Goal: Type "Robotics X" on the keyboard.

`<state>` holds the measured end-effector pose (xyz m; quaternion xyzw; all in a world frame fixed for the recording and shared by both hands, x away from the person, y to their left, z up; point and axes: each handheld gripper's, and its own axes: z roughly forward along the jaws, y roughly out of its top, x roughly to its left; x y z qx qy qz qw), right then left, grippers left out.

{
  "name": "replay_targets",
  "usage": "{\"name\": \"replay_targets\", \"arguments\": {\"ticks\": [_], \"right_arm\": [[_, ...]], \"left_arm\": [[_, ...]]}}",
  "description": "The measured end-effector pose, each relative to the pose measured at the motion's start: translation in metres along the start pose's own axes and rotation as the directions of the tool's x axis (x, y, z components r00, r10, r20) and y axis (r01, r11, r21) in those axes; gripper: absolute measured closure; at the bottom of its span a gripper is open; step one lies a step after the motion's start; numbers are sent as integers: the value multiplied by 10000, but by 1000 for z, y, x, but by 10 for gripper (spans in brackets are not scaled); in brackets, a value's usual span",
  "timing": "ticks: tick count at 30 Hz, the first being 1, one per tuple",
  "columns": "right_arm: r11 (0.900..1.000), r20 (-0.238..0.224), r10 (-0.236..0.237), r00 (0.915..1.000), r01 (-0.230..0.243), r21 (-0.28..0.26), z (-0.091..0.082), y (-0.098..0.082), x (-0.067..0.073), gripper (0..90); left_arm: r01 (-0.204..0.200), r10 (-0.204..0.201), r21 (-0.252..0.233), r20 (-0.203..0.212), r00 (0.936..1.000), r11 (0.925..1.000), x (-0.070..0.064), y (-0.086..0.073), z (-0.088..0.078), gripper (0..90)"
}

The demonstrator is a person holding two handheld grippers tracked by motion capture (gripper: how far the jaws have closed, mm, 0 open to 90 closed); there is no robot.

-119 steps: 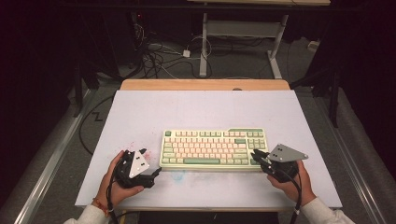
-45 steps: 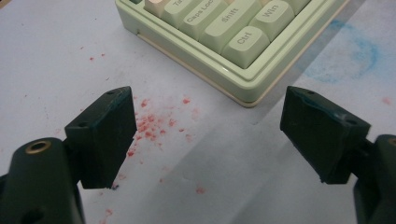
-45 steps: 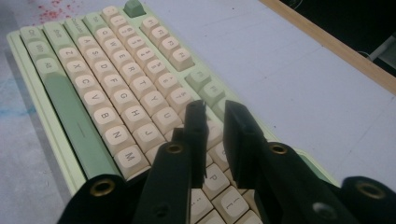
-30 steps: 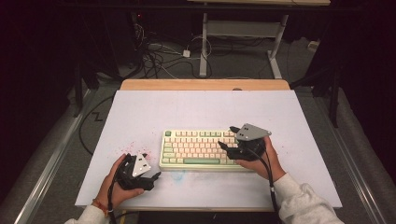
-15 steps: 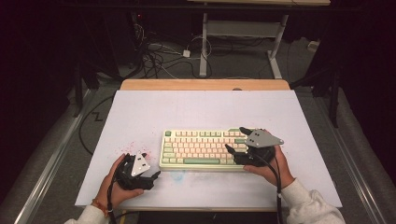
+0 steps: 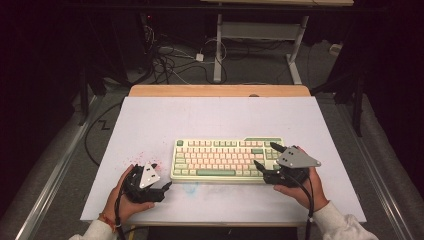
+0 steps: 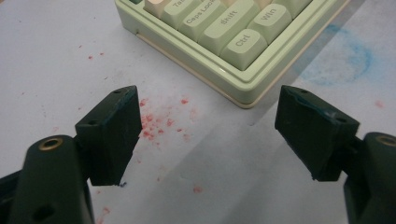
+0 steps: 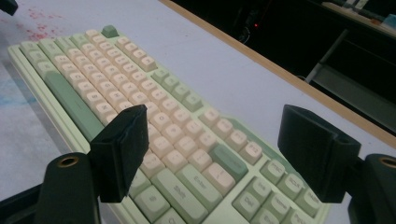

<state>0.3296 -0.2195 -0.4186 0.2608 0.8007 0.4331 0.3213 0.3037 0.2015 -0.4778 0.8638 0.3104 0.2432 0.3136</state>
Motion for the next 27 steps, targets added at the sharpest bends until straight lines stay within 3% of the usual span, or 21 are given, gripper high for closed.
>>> {"name": "replay_targets", "arguments": {"ticks": [14,22,27], "right_arm": [[9984,549,446,9975,-464,316,-24,-31,-7,253],[9962,698,520,9962,-566,656,-33,-49,-9,252],[9956,687,412,9968,-467,812,-35,-55,-6,251]], "left_arm": [[453,-439,-481,310,9986,9978,3,4,-8,336],[747,-691,-693,803,9944,9948,6,6,-12,529],[583,-494,-718,1206,9915,9957,6,9,-14,657]]}}
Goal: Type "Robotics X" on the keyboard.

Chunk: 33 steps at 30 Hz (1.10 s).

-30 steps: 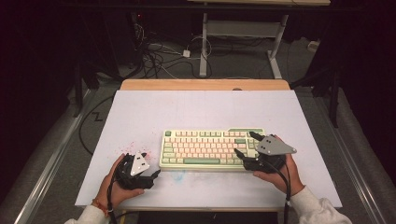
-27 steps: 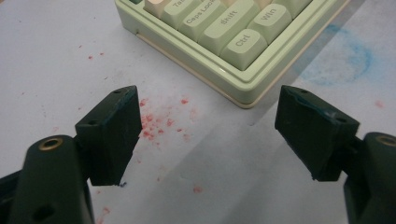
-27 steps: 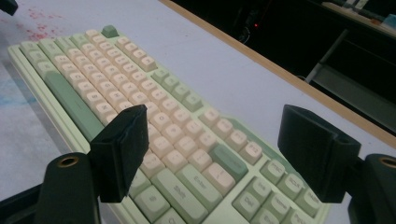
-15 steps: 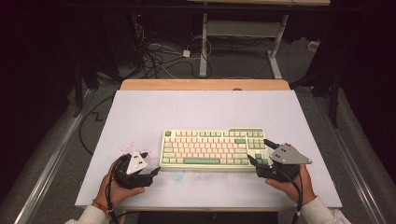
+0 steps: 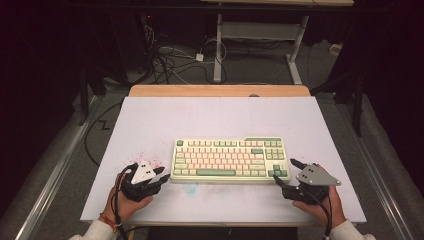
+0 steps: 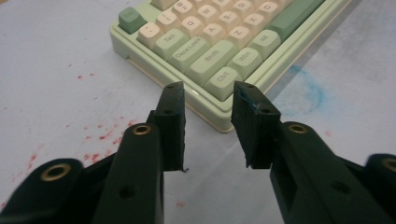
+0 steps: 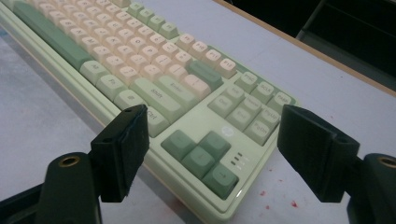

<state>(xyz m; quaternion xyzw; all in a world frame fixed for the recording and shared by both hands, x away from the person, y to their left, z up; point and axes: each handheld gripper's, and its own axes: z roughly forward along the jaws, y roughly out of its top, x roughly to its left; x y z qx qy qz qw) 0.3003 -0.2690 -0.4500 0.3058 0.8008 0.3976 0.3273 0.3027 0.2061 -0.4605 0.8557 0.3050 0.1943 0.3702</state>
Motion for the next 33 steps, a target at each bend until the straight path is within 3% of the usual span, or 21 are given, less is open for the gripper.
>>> {"name": "replay_targets", "arguments": {"ticks": [4,7,18,33], "right_arm": [[9997,73,-194,9998,193,138,0,-2,1,252],[9997,80,-195,9998,194,121,1,-2,2,251],[9989,-14,-371,9993,371,274,4,-2,6,252],[9986,-83,-438,9990,440,291,5,-2,6,252]], "left_arm": [[-402,399,73,275,9988,9992,-2,6,-1,802],[-314,314,-17,436,9986,9995,-3,11,1,873],[-324,316,146,541,9980,9994,-4,38,20,876],[-786,749,611,609,9953,9950,-12,80,54,876]]}}
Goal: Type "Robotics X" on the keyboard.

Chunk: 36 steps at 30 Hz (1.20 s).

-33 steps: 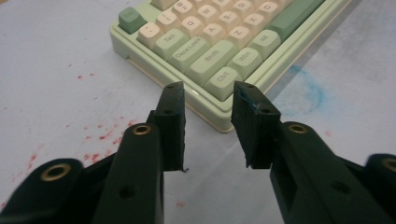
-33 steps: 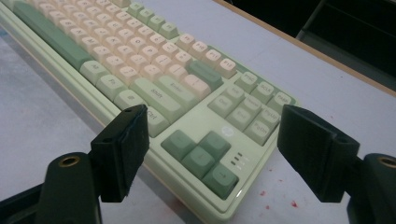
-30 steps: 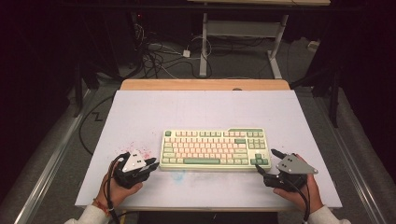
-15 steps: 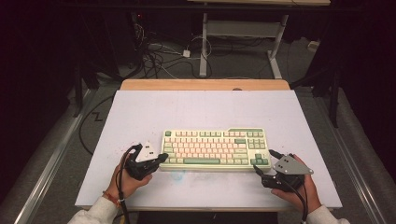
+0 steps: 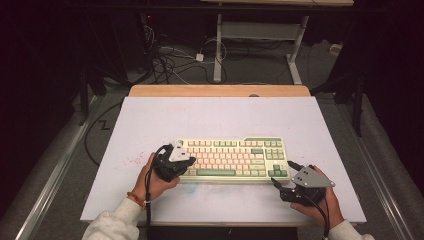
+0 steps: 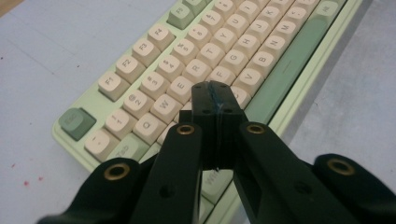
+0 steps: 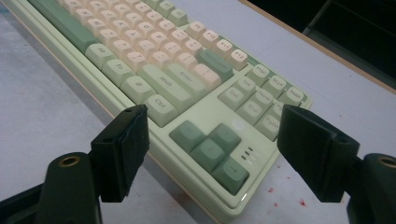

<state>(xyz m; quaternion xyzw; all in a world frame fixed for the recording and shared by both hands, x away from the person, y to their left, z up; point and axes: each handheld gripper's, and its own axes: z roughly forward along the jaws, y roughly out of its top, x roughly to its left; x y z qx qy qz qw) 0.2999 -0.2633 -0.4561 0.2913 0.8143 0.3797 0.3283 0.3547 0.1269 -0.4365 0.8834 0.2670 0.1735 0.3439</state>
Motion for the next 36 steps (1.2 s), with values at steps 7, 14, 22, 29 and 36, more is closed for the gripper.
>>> {"name": "replay_targets", "arguments": {"ticks": [7,14,22,29,36], "right_arm": [[9998,-52,-167,9998,167,82,1,0,1,252],[9997,-17,-203,9998,203,148,2,-1,1,257],[9993,-47,-313,9995,314,217,3,-1,1,258],[9991,-46,-342,9994,343,253,3,-2,1,258],[9985,-52,-411,9991,412,348,4,-2,2,258]], "left_arm": [[98,-99,171,92,9999,9998,2,15,19,876],[22,-27,356,130,9999,9994,1,29,35,876],[-175,167,625,125,9998,9979,0,40,52,876],[-344,330,874,176,9993,9956,0,45,60,874],[-388,366,1188,207,9991,9922,-2,47,65,873]]}}
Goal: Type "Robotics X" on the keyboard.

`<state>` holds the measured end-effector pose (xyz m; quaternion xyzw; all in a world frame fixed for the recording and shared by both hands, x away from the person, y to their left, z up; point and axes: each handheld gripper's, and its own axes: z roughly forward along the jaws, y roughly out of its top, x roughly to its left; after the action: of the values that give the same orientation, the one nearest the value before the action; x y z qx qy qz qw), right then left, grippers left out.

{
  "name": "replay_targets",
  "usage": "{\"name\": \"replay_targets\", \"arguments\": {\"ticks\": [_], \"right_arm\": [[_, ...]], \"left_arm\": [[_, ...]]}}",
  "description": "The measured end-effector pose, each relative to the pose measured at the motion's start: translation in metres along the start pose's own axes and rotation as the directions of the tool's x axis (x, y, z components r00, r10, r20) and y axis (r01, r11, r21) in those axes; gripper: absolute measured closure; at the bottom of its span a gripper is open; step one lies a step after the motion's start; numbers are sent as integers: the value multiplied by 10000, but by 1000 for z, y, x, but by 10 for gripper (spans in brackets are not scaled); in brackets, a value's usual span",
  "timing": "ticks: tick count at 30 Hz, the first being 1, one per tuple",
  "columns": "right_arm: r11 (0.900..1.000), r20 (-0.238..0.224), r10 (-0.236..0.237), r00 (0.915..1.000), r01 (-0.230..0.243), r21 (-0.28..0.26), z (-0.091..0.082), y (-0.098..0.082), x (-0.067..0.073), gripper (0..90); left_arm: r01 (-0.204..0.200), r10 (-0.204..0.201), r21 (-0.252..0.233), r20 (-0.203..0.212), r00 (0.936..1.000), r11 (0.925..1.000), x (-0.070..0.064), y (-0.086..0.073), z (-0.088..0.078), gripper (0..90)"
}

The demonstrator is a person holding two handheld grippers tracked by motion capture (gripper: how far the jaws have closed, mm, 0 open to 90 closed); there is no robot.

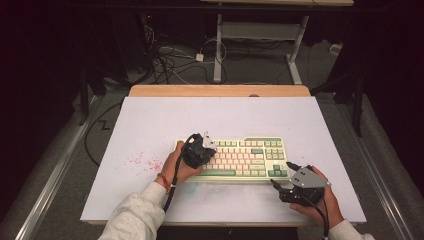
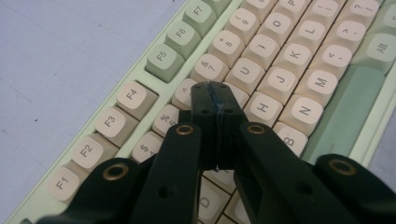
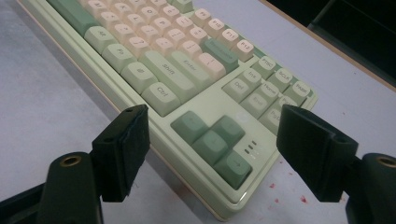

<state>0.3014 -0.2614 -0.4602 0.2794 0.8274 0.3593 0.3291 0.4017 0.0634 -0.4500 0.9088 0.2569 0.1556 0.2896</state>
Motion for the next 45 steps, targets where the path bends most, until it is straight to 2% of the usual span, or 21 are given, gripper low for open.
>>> {"name": "replay_targets", "arguments": {"ticks": [5,9,14,23,28,34,39,43,45], "right_arm": [[9999,-43,-123,9999,123,48,1,0,1,258],[9999,1,-105,9999,105,-20,0,0,1,258],[9999,36,-97,9999,97,-41,-1,1,0,258],[9999,49,-99,9999,99,-90,-2,1,0,259],[9999,32,-78,10000,78,-101,-2,1,0,258],[9999,-36,-38,10000,38,-112,-2,1,0,258],[9999,-89,-32,10000,31,-111,-1,1,0,258],[9999,-125,-47,9999,45,-142,-1,2,0,258],[9999,-128,-39,9999,37,-131,-2,2,0,258]], "left_arm": [[-126,125,-34,-158,9998,9999,-2,1,-1,871],[-38,30,-359,-226,9997,9993,0,1,-7,868],[-152,135,-619,-275,9995,9980,-2,0,-13,858],[-346,310,-1067,-346,9989,9937,-4,-3,-26,771],[-542,473,-1352,-537,9974,9893,-6,-5,-33,652],[-695,571,-1593,-812,9951,9848,-9,-11,-39,443],[-714,496,-1999,-1120,9925,9772,-11,-17,-45,279],[-692,401,-2415,-1233,9916,9679,-11,-23,-51,226],[-725,388,-2452,-1394,9895,9667,-11,-25,-53,214]]}}
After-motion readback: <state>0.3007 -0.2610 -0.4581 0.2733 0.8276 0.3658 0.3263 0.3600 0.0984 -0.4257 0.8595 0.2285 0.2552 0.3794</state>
